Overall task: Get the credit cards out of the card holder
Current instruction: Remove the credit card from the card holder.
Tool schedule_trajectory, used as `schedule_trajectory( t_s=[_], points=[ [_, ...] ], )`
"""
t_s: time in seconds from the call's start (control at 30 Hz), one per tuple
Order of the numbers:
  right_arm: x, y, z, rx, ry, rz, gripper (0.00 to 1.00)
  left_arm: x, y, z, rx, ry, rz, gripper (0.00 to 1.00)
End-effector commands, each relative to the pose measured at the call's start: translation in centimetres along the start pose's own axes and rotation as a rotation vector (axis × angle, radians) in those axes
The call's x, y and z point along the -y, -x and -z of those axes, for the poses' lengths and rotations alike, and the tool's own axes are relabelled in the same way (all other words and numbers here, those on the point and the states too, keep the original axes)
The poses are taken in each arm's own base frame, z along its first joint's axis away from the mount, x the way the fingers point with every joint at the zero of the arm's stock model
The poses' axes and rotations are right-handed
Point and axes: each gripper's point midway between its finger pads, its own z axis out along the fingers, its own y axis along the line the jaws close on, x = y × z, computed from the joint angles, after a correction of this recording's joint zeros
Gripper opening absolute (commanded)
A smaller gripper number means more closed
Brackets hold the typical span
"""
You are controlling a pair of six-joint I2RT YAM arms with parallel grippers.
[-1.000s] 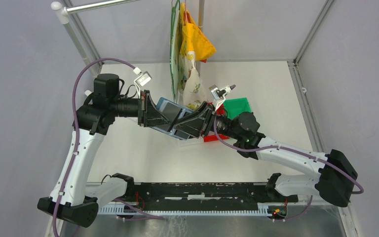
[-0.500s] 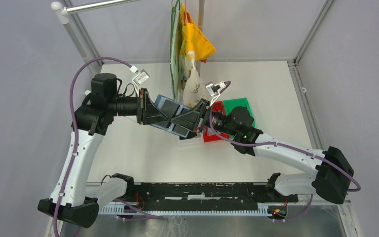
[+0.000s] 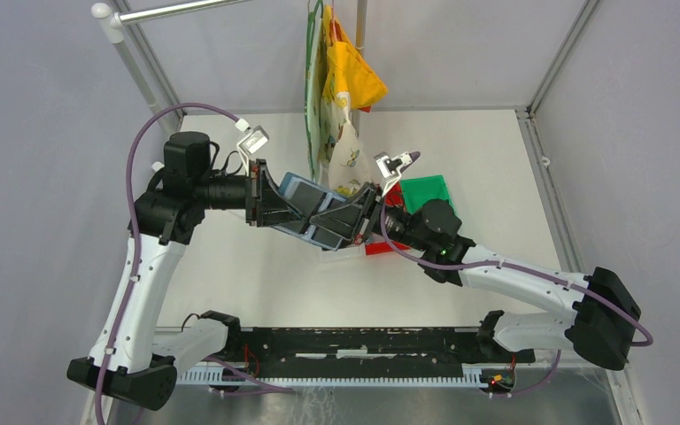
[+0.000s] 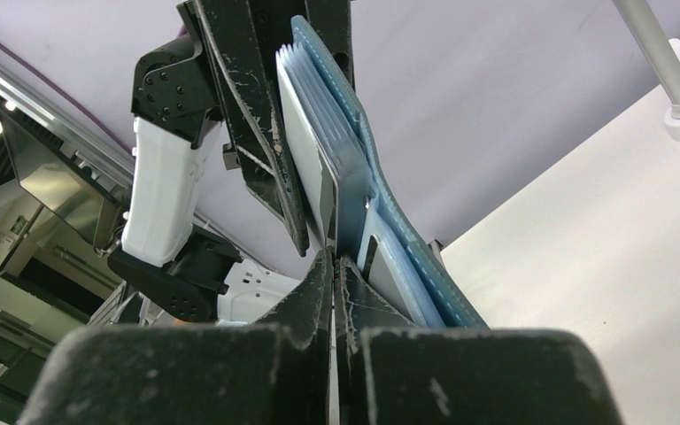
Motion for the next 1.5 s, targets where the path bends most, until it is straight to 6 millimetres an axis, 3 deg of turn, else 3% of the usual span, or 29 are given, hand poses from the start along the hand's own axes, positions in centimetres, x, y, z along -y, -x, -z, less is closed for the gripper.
schedule_trajectory(
  t_s=[0.0,0.63,0.77,0.9,0.93,1.0,1.07,1.17,1.3,1.47],
  points=[
    [1.8,-0.8,0.6,0.013,-0.064,0.005,0.00,4.5,0.5,0.4,-0.017,-0.193,-0.025,0.27],
    [2.7,-0.9,1.9,0.023,-0.104,0.011,0.00,5.0,1.1,0.6,-0.003,-0.192,-0.022,0.28],
    [2.8,-0.9,2.1,0.024,-0.110,0.011,0.00,5.0,1.1,0.5,-0.004,-0.193,-0.022,0.25],
    [2.8,-0.8,2.1,0.030,-0.108,0.007,0.00,4.9,0.9,0.5,-0.004,-0.192,-0.027,0.14],
    [2.6,-0.8,1.9,0.029,-0.100,0.002,0.02,5.0,0.9,0.5,-0.004,-0.193,-0.029,0.11],
    [2.2,-0.7,1.6,0.030,-0.077,-0.008,0.24,4.9,0.8,0.5,-0.006,-0.194,-0.028,0.08],
    [1.7,-0.5,1.2,0.034,-0.053,-0.017,0.37,4.9,0.9,0.5,-0.005,-0.194,-0.029,0.07],
    [1.3,-0.1,0.6,0.037,-0.035,-0.023,0.46,4.9,0.8,0.5,-0.007,-0.197,-0.026,0.07],
    [1.0,0.1,0.2,0.039,-0.021,-0.026,0.43,5.0,0.7,0.6,-0.007,-0.199,-0.029,0.04],
    [0.8,0.2,0.4,0.046,-0.007,-0.036,0.19,5.1,0.6,0.6,-0.009,-0.208,-0.032,0.02]
  ],
)
